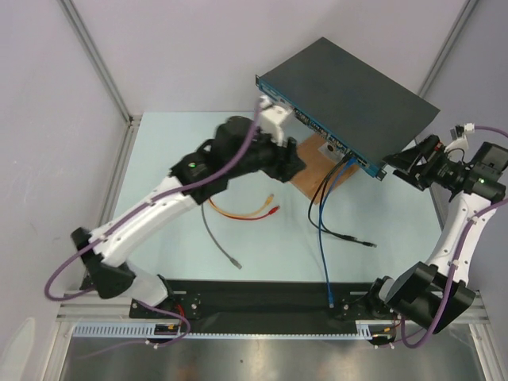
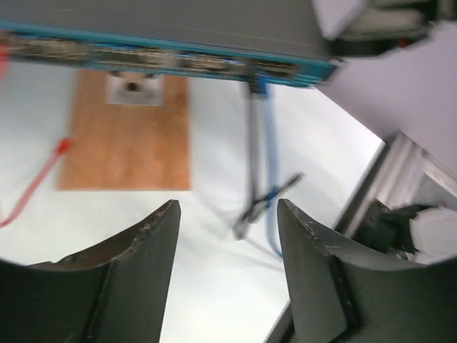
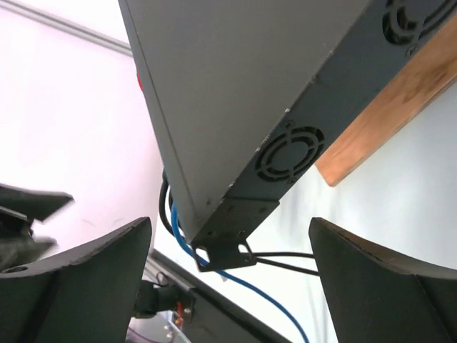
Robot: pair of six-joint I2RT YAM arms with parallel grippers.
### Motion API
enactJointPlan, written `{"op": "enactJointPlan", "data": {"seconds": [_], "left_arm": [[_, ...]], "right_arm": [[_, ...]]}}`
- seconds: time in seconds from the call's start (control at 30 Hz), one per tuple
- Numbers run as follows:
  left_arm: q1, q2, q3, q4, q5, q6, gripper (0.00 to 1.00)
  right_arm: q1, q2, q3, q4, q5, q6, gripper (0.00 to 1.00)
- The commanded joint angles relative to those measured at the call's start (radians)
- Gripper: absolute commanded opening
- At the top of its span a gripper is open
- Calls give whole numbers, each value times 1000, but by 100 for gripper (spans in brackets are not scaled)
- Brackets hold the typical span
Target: Insert the plug into the switch port
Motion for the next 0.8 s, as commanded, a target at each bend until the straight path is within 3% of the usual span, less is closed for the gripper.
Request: {"op": "enactJointPlan", "data": {"seconds": [0.0,0.13,0.33,0.43,0.77], "left_arm": [[147,-128,-125,52,56,-45,63],[426,-165,-215,32,92,-62,65],[678,-22,-247,-8,67,10,63],[729,105,-195,-20,50,50,53],[758,468,-3,3,-62,148,36]], "right_arm": [[-42,9,87,-137,-45,-166,100],[-71,26,168,-240,-71,-275,100],[-106,38,274,-330,-4,-342,100],[-120,17,302,-286,56,-310,100],[-126,3,406,-237,113,-243,100]]}}
